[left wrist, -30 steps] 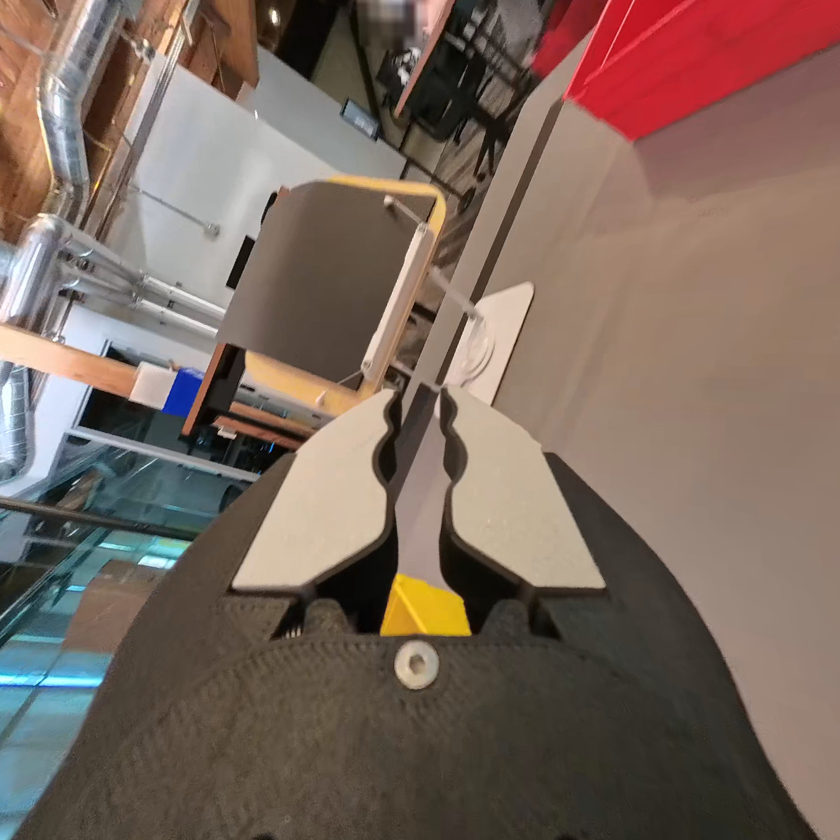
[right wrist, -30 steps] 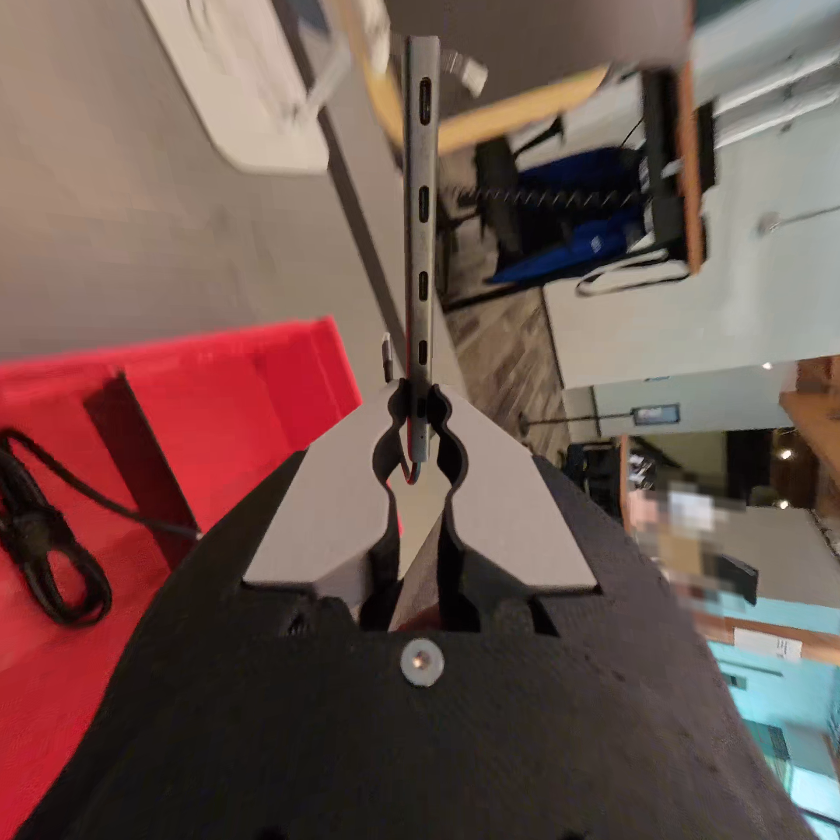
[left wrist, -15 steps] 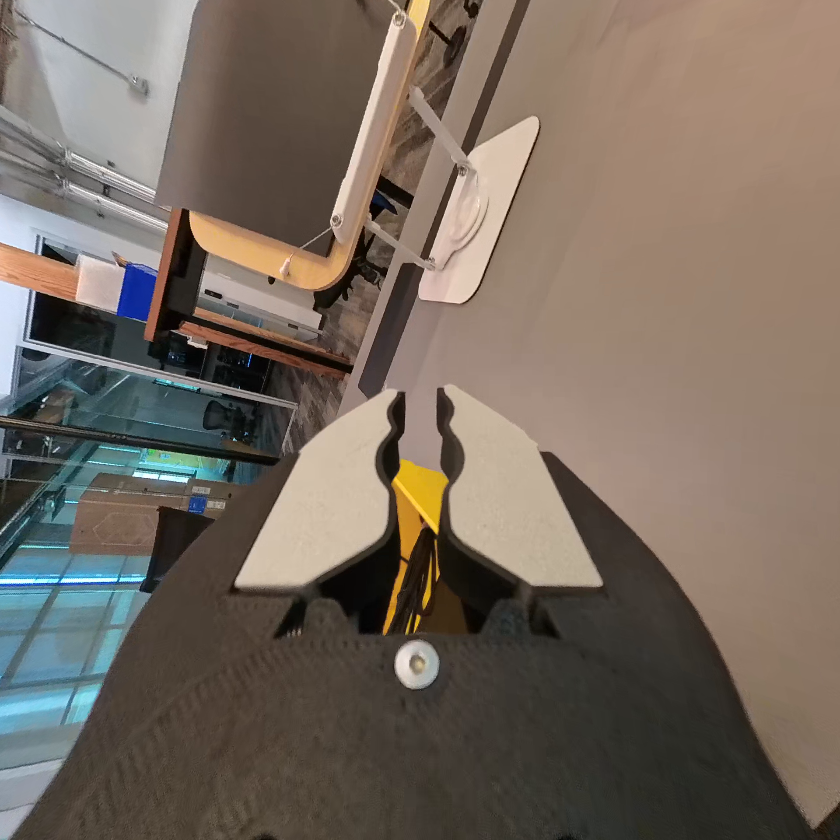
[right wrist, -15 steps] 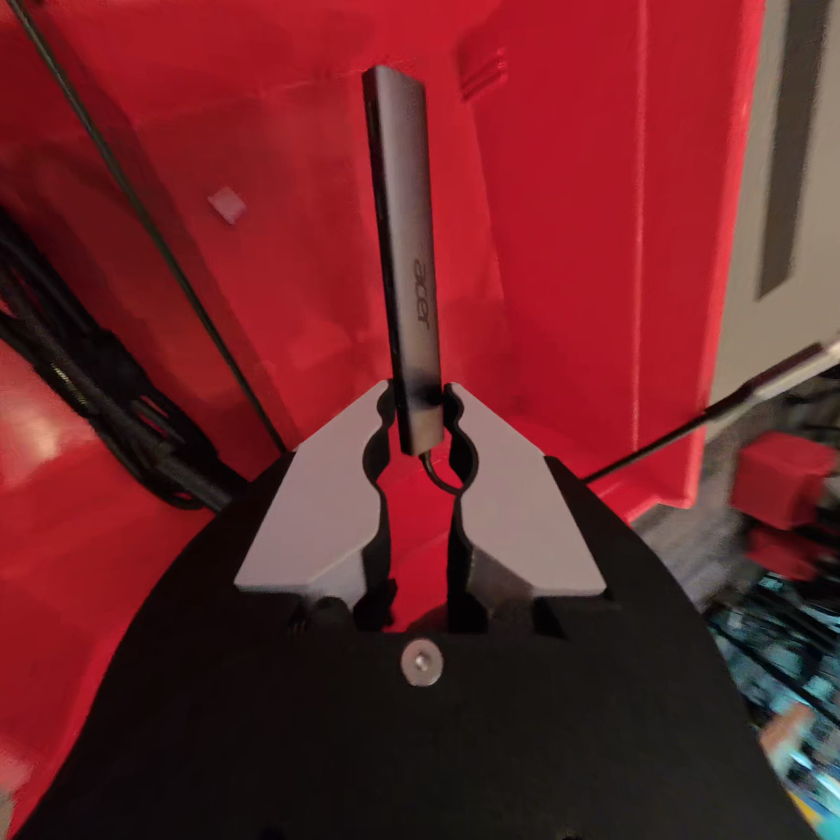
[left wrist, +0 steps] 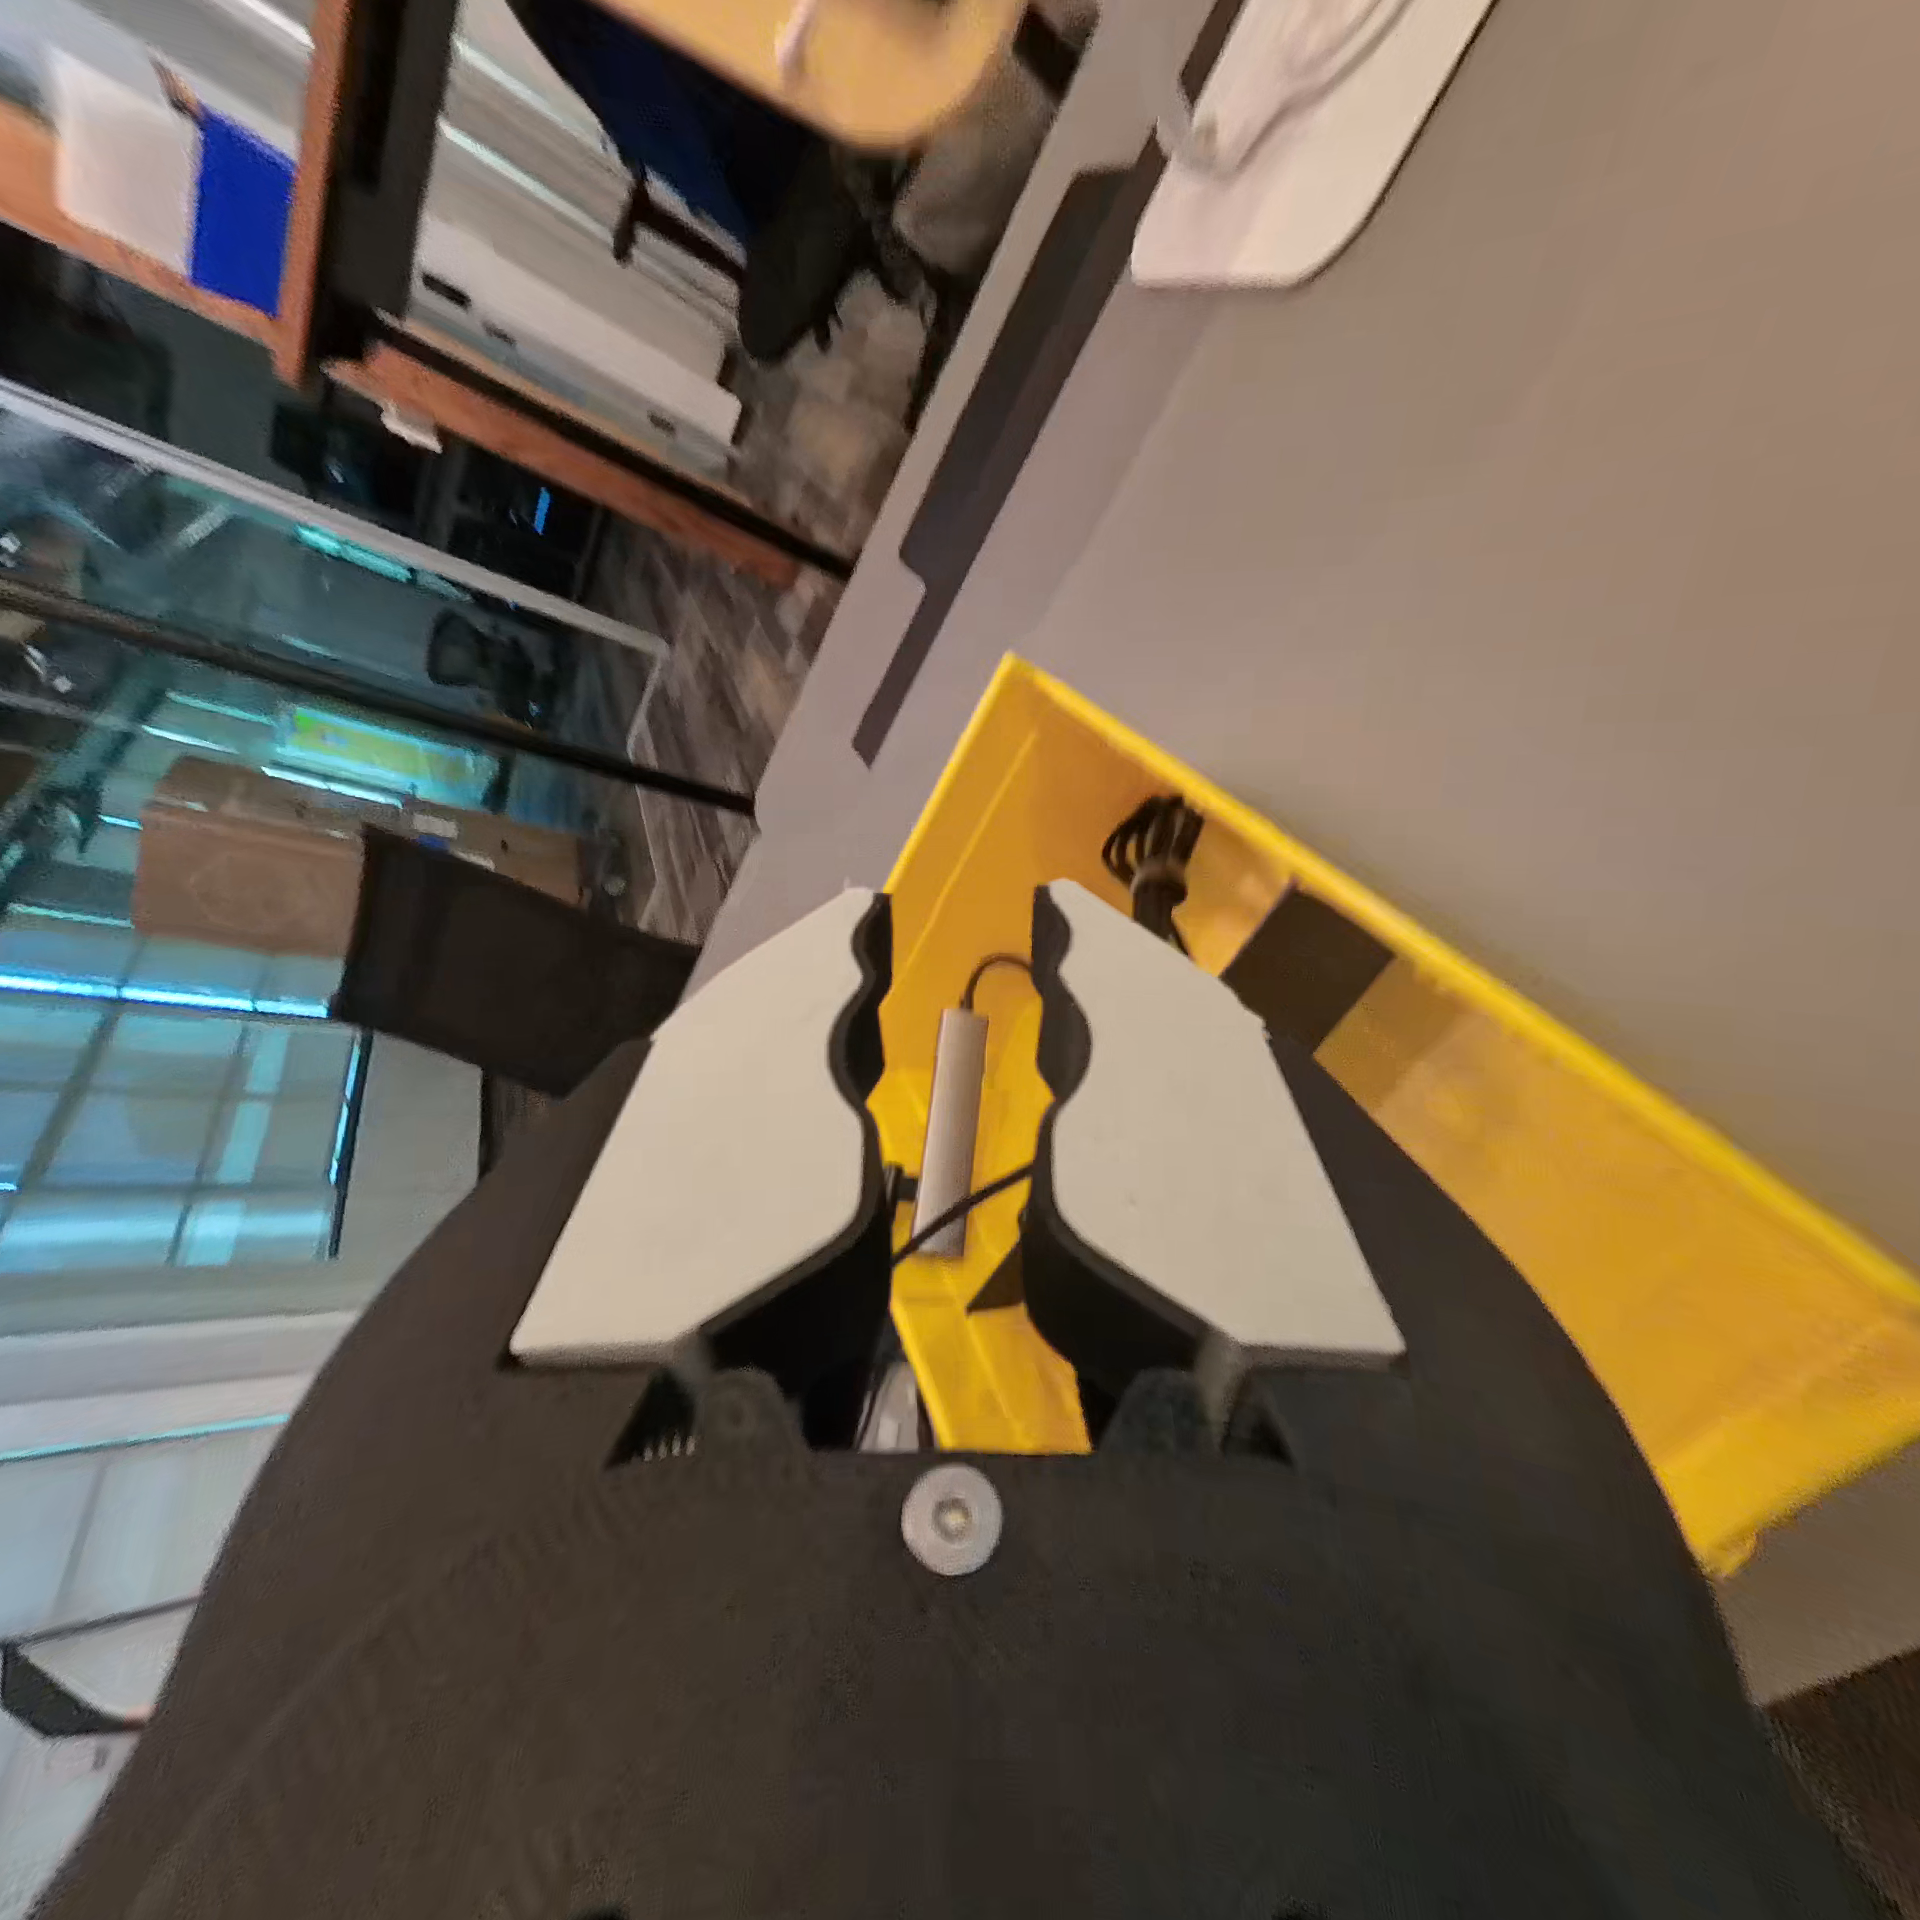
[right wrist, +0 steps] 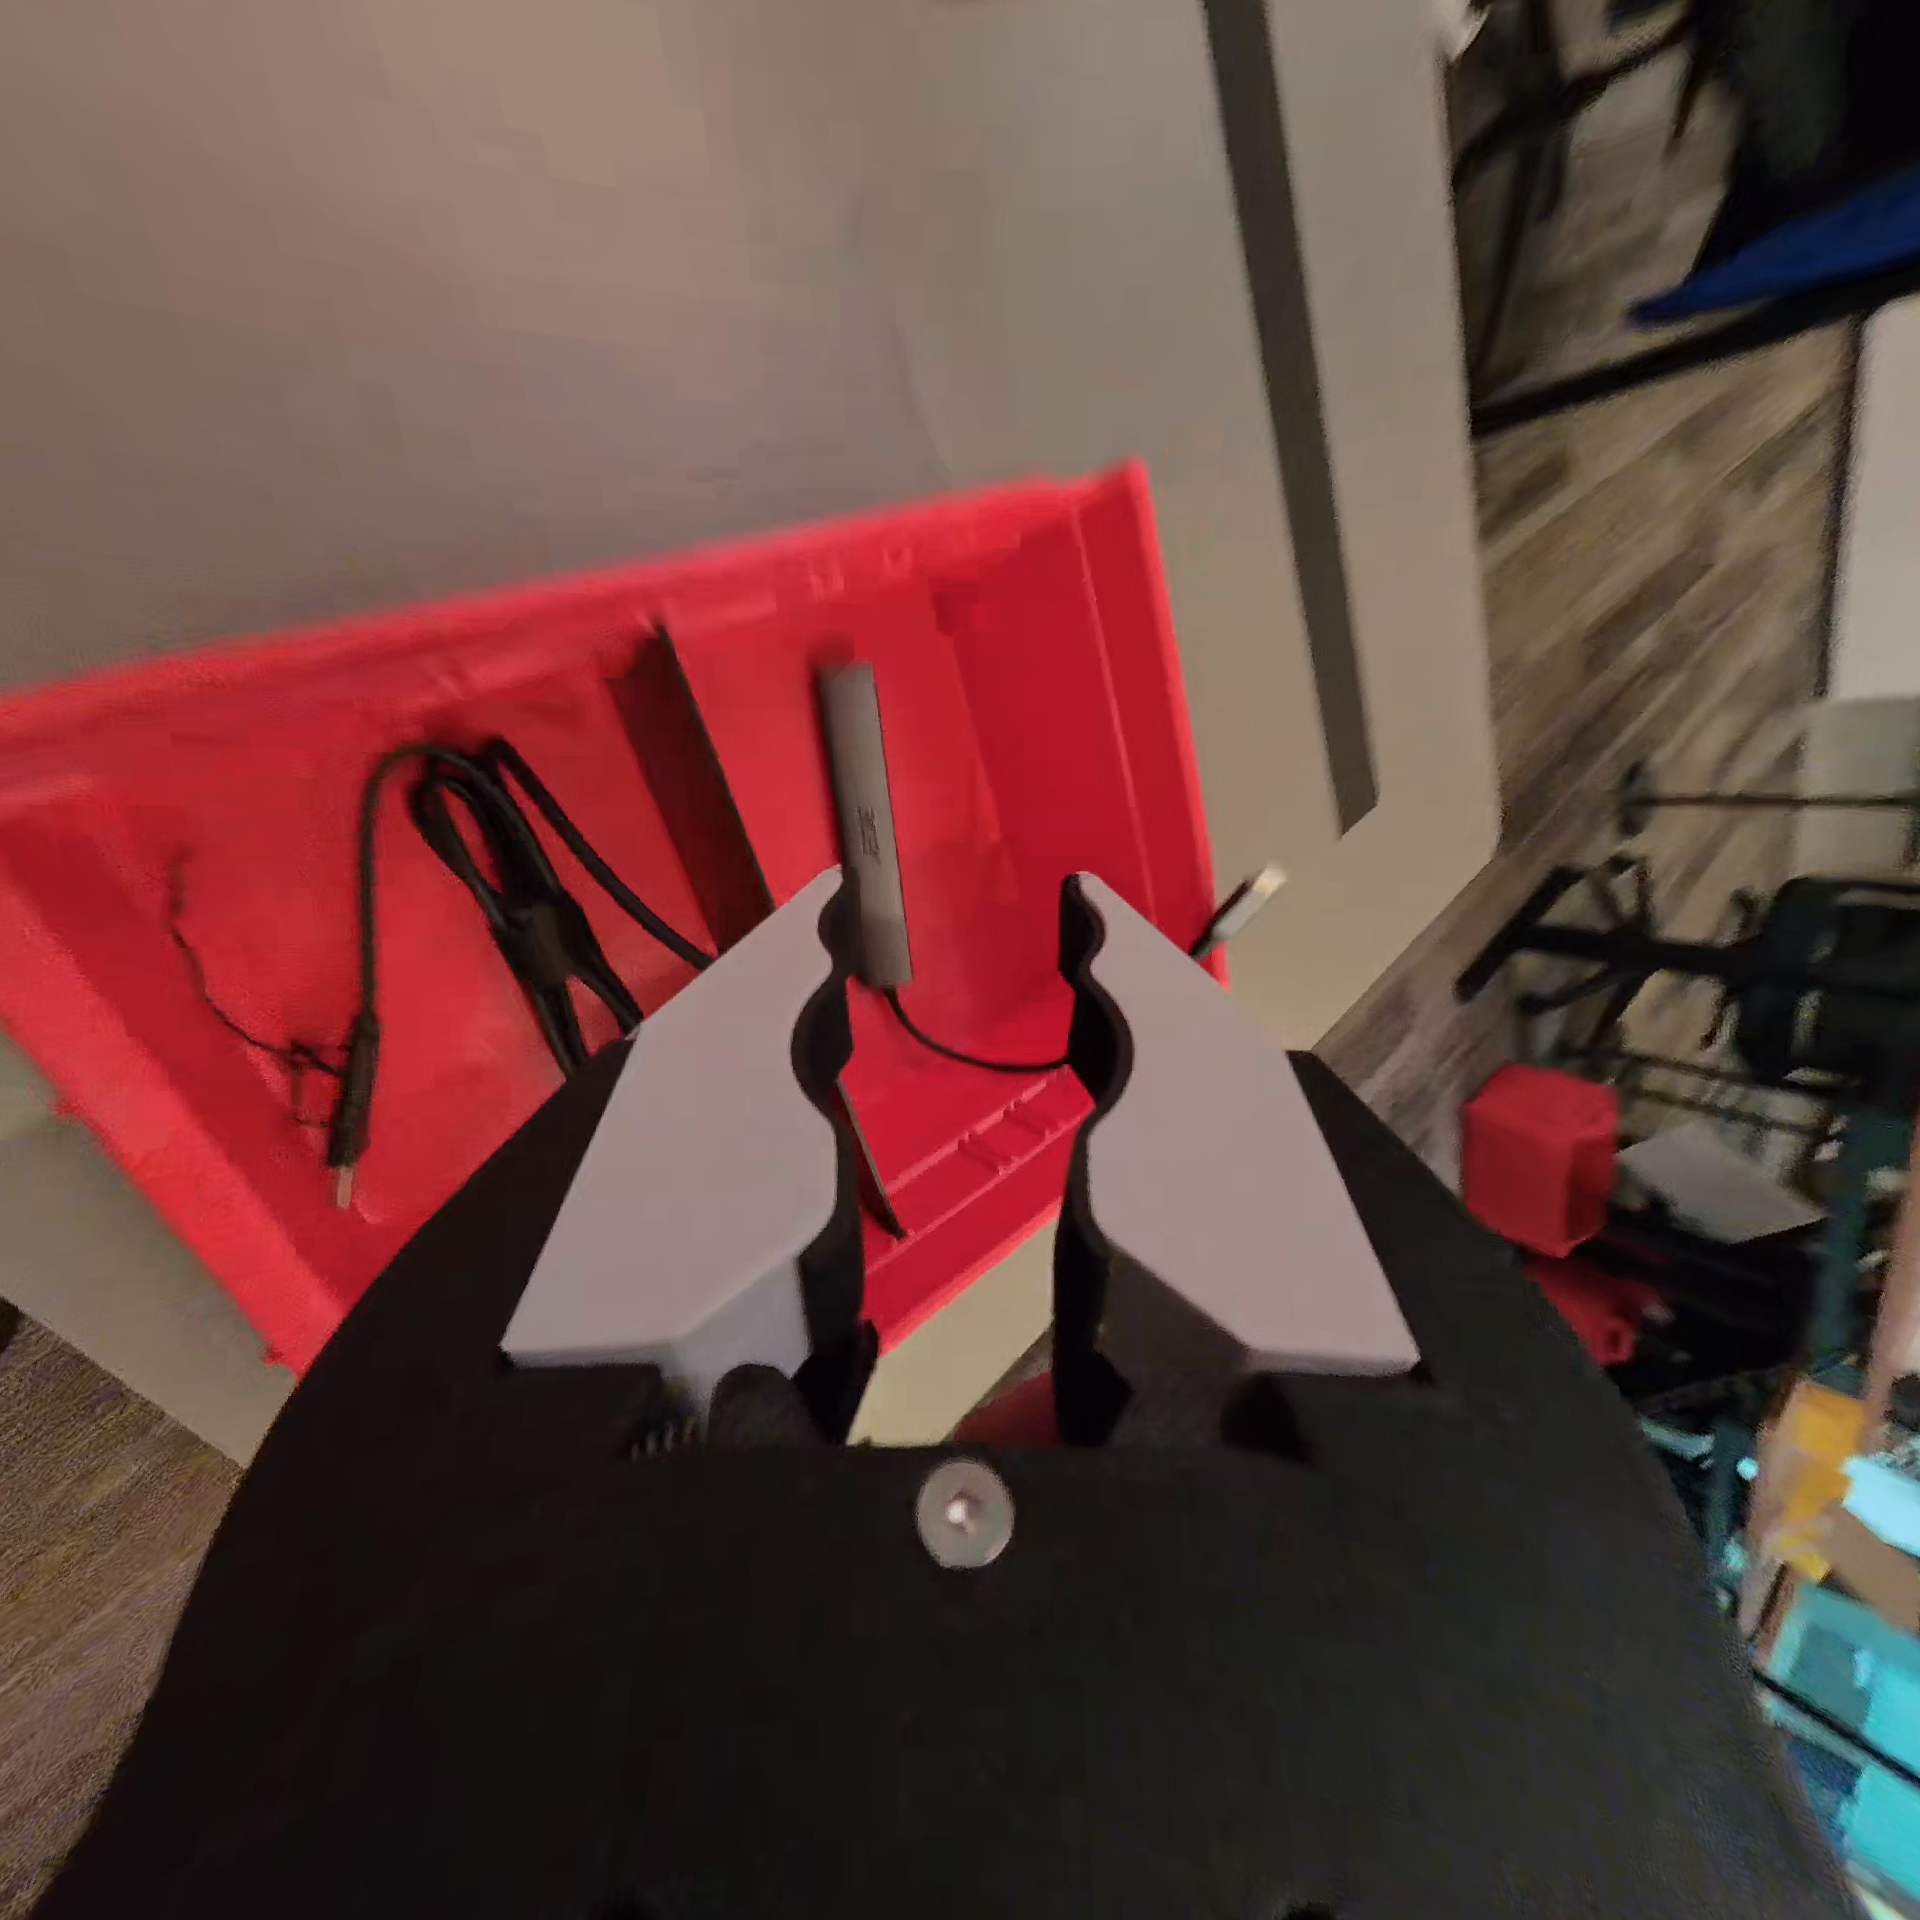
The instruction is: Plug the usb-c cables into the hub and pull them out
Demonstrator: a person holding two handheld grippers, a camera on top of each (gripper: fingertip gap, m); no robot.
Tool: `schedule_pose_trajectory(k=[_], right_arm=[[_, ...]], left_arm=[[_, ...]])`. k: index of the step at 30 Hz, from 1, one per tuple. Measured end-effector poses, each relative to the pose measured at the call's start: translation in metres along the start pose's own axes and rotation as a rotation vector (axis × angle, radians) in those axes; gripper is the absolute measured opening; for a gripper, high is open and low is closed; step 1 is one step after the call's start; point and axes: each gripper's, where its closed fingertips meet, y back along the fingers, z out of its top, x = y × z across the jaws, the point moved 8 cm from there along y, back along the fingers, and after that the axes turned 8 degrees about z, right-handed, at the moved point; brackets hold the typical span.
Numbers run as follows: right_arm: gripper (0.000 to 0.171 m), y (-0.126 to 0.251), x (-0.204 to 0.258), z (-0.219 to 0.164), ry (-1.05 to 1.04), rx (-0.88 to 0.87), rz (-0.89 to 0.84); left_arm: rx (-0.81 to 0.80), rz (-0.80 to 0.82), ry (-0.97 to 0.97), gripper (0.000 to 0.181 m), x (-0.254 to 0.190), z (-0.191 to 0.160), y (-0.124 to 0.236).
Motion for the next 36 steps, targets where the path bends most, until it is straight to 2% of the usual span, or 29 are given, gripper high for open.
schedule_pose_trajectory(k=[3,6,10,15,16,18,23,28,36], right_arm=[[0.034,0.026,0.032,0.038,0.073,-0.129,-0.042],[0.033,0.04,0.064,0.069,0.137,-0.232,-0.04],[0.033,0.043,0.098,0.096,0.213,-0.297,-0.014],[0.031,0.04,0.12,0.112,0.275,-0.307,-0.006],[0.031,0.039,0.122,0.115,0.28,-0.314,-0.001],[0.03,0.038,0.125,0.119,0.291,-0.332,0.007],[0.028,0.036,0.132,0.127,0.316,-0.341,0.0],[0.027,0.042,0.139,0.138,0.31,-0.407,0.0],[0.029,0.037,0.169,0.179,0.359,-0.505,0.037]], left_arm=[[0.096,-0.02,-0.047,0.029,0.01,-0.025,-0.013],[0.168,-0.182,-0.062,0.04,0.001,-0.042,-0.029],[0.189,-0.361,-0.103,0.054,-0.01,-0.047,-0.039],[0.248,-0.459,-0.181,0.053,-0.025,-0.058,-0.041],[0.256,-0.44,-0.2,0.046,-0.027,-0.06,-0.042],[0.246,-0.357,-0.227,0.009,-0.028,-0.061,-0.048],[0.193,-0.273,-0.189,0.007,-0.017,-0.057,-0.044],[0.09,-0.103,-0.077,0.007,0.028,-0.037,-0.024],[-0.039,0.098,0.038,0.007,0.092,0.011,0.001]])
